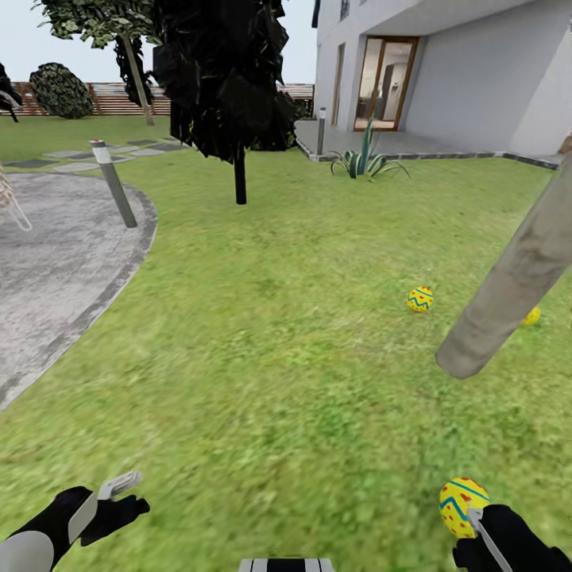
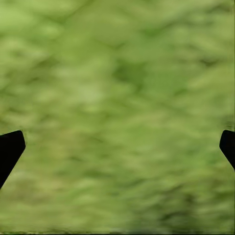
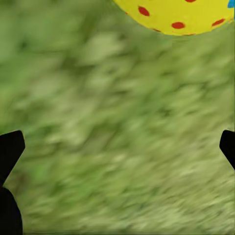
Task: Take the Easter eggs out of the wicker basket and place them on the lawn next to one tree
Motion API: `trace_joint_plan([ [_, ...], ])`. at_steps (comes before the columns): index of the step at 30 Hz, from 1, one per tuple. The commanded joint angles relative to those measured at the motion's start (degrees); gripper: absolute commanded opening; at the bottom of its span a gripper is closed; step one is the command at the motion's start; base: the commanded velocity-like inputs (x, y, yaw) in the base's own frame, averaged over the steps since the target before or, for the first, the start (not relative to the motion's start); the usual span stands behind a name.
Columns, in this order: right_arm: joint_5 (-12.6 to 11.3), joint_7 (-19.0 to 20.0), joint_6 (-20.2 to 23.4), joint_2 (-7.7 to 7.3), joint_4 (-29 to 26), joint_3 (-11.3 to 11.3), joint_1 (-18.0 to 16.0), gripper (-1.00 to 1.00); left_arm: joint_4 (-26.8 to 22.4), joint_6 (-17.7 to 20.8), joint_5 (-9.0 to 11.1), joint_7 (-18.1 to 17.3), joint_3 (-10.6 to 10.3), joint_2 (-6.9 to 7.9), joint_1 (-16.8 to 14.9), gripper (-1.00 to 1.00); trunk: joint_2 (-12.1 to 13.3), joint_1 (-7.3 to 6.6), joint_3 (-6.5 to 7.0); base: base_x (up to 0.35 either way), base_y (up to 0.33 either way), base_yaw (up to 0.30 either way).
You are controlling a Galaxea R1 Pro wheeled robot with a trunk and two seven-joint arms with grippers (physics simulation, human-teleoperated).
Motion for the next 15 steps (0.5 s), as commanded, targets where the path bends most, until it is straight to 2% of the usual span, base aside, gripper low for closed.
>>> trace_joint_plan([
  [1,0.60,0.52,0.25,0.02,-0.10,-0.33,0.00,1.00,-0.08,0.39,0.46,0.03,0.07,0.01,0.00,1.00,0.00,-0.07,0.18,-0.344,0.002,0.000],
  [15,0.64,0.52,0.18,0.38,-0.02,-0.28,0.00,1.00,-0.08,0.39,0.46,0.10,0.06,-0.08,0.00,1.00,0.18,-0.43,3.29,-0.345,0.000,0.000],
])
